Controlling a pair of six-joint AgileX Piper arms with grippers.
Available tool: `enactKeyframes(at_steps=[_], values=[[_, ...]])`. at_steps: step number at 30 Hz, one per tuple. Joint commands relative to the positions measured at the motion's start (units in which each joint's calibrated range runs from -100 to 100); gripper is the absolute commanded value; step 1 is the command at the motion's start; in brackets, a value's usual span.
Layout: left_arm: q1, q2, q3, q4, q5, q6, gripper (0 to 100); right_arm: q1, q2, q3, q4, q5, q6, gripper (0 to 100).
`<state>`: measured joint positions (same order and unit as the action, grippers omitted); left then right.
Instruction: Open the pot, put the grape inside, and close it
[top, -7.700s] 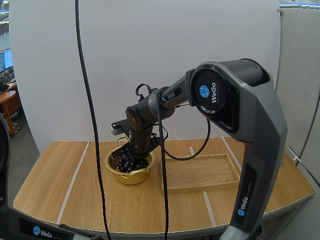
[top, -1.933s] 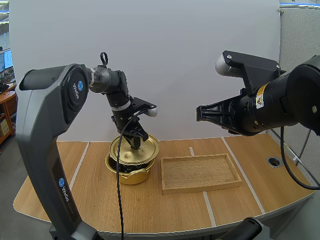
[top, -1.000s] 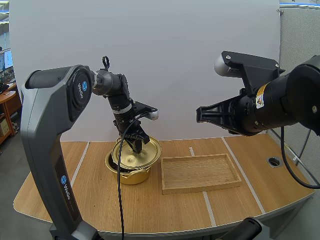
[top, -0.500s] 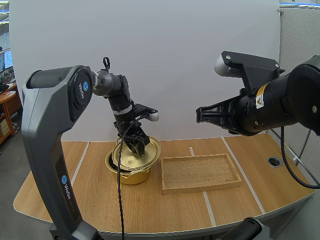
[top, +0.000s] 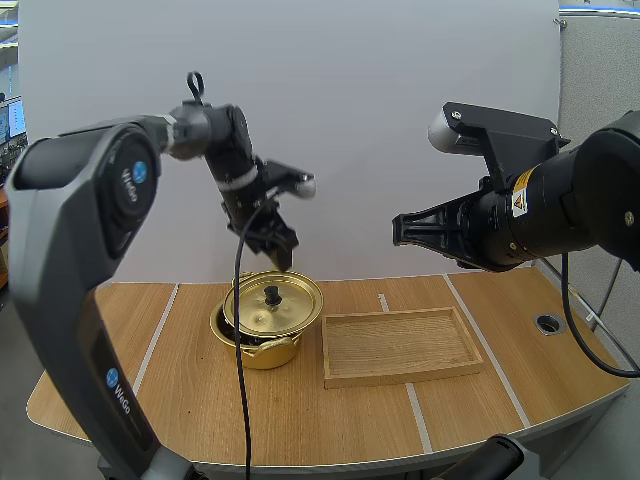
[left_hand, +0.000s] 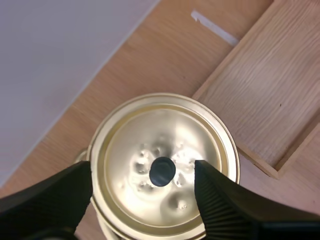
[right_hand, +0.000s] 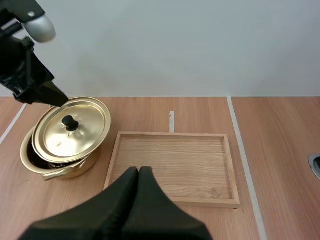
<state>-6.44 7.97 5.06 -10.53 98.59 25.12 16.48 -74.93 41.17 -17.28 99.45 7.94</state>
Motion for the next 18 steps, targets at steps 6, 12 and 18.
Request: enactKeyframes(at_steps=[6, 12, 18], values=[[-0.02, -14.41, -10.02, -1.22, 1.41, 0.08, 95, -0.20, -0.68, 0.06, -0.40, 0.55, -0.45, 0], [-0.02, -15.40, -11.73, -0.99, 1.41, 0.08, 95, -0.20, -0.68, 0.06, -0.40, 0.55, -0.45, 0], [-0.02, -14.43, -11.73, -0.99, 1.41, 0.08, 95, -0.20, -0.68, 0.06, -0.40, 0.55, -0.45, 0]])
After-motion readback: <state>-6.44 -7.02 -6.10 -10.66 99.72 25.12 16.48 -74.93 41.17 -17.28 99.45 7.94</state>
